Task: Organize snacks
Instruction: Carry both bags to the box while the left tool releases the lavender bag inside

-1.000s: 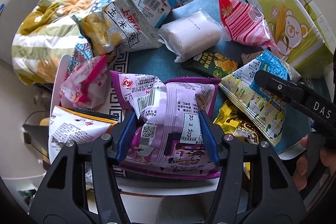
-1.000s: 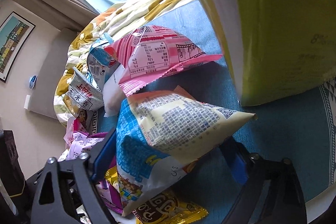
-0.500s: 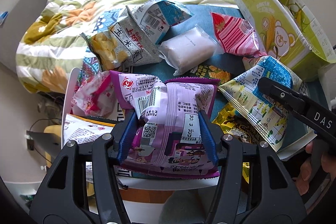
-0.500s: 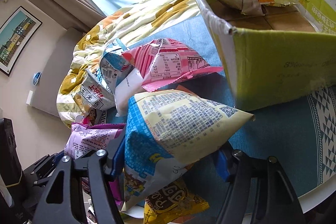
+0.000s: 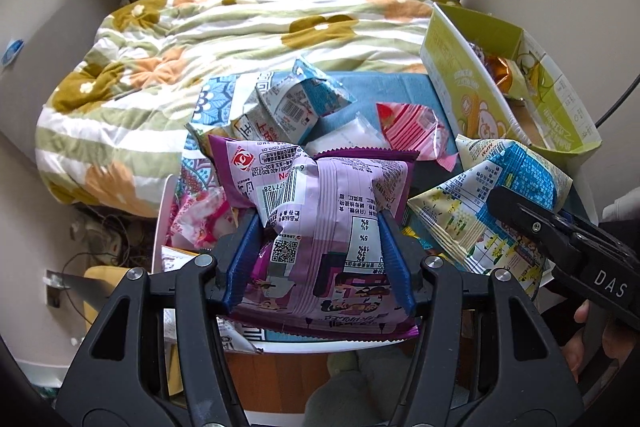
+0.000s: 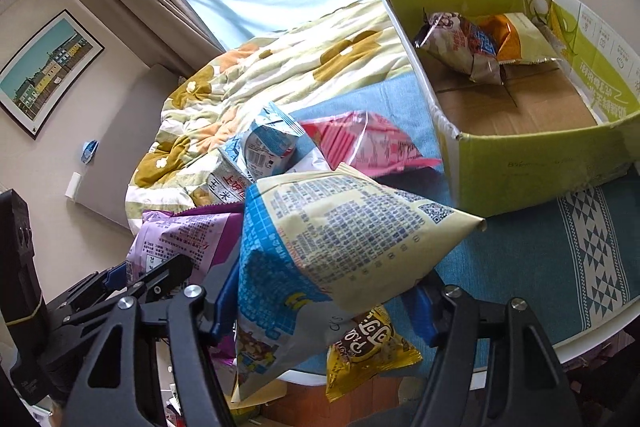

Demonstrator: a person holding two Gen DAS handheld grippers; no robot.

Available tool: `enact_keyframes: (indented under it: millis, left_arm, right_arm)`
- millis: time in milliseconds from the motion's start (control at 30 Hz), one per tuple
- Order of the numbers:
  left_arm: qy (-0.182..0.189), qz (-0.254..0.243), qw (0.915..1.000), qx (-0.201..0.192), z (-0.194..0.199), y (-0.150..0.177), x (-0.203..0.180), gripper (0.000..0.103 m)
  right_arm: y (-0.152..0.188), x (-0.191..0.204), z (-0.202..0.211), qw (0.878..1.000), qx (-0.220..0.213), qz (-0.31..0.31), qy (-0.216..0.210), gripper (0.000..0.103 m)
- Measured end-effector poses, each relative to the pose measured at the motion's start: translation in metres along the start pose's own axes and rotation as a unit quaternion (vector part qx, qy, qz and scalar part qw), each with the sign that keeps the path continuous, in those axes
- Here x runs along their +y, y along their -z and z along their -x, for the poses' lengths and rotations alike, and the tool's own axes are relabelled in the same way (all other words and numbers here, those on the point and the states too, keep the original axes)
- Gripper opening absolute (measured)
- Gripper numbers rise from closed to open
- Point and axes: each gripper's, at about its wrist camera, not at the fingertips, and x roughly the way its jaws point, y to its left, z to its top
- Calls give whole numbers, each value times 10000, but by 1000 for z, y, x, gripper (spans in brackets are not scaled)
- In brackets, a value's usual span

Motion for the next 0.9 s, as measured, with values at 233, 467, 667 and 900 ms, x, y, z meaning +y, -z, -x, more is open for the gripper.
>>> enact_keyframes:
  millis: [233, 467, 667, 900]
  left_arm:
    - [139, -203, 9989, -408, 35, -19, -6, 54]
    - [236, -353, 9961, -776, 54, -52, -33, 54]
    - [505, -385, 9938, -915, 46, -92, -90, 54]
    - [932, -282, 9932, -639, -5, -137, -181, 54]
  right_arm:
    - [-6, 16, 44, 9986, -495, 166, 64, 62]
    - [-30, 9, 85, 9950, -944, 279, 157, 62]
    - [-67, -33, 112, 9918, -1189, 309, 364, 62]
    - [-120, -101, 125, 9923, -1040, 413, 522, 62]
